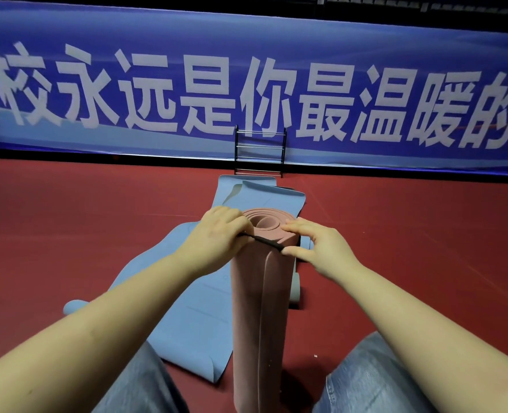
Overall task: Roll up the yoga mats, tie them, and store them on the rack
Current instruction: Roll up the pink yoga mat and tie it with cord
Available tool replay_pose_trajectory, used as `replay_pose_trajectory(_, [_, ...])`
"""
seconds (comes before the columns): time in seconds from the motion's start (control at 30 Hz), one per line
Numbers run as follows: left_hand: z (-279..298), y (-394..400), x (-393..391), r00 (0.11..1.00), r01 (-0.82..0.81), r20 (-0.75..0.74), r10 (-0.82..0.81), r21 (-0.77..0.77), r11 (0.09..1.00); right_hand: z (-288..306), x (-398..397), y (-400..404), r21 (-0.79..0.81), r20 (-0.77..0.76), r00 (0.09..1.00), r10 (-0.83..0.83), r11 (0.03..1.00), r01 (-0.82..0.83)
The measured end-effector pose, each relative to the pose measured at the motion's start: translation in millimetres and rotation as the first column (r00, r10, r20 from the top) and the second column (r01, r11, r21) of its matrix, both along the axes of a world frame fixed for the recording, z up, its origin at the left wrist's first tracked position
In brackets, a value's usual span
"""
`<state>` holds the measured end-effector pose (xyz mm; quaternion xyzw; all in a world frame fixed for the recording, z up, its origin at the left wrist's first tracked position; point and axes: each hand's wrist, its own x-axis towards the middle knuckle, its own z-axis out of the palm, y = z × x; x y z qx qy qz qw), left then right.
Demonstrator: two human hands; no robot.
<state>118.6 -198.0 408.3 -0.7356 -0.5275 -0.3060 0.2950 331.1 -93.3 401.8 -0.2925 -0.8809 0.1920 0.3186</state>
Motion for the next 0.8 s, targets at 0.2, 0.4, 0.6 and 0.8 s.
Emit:
replay_pose_trajectory(0.2, [-49, -15, -24, 0.987, -0.148, -0.025, 0.157, 0.212, 0.966, -2, 2, 1, -0.002, -0.010, 1.000, -0.003, 1.000, 0.003])
replay_pose_trajectory(0.4, [-83, -20, 1, 0.789, -0.056, 0.594, 0.157, -0.186, 0.981, -7, -8, -6, -0.028, -0.073, 0.997, 0.015, 0.999, -0.017])
replay_pose_trajectory(0.6, [-55, -10, 29, -0.222, 0.220, 0.960, 0.169, -0.119, 0.968, -15, -13, -8, -0.276, -0.295, 0.955, -0.004, 0.958, -0.082])
replay_pose_trajectory(0.8, [-45, 7, 15, -0.422, 0.320, 0.846, 0.327, -0.198, 0.926, -32, -32, -13, -0.560, -0.670, 0.722, -0.172, 0.756, -0.339])
